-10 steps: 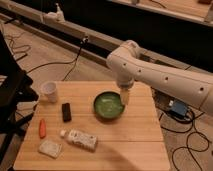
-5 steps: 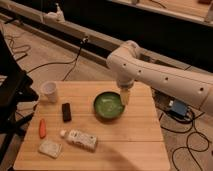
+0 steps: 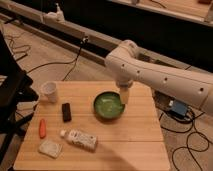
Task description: Place the white sponge in the ceramic cup
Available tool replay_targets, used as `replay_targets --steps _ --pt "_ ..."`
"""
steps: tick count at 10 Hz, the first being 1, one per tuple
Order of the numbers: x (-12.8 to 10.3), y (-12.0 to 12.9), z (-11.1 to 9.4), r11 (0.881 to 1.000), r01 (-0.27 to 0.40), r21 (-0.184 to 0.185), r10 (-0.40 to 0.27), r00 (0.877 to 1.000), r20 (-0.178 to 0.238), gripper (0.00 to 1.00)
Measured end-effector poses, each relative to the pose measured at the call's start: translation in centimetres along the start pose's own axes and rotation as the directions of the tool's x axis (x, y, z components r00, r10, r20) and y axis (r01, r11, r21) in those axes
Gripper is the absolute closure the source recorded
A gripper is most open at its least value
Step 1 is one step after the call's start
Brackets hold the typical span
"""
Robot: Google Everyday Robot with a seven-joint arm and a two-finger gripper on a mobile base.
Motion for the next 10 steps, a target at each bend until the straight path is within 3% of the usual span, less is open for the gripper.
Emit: replay_targets --steps 5,7,9,10 --pt "-6.5 3.7 -1.2 0.998 0.07 -0.01 -0.068 0.991 0.117 0.2" --pt "-10.3 6.4 -1.5 0.99 0.14 -0.024 -0.134 0.976 0.17 0.2" --pt "-13.9 8.9 -1.3 0.975 0.217 -0.042 -0.205 0.959 0.198 0.2" --pt "-16.2 10.7 -1.4 0.964 0.26 -0.057 -0.241 0.943 0.228 0.2"
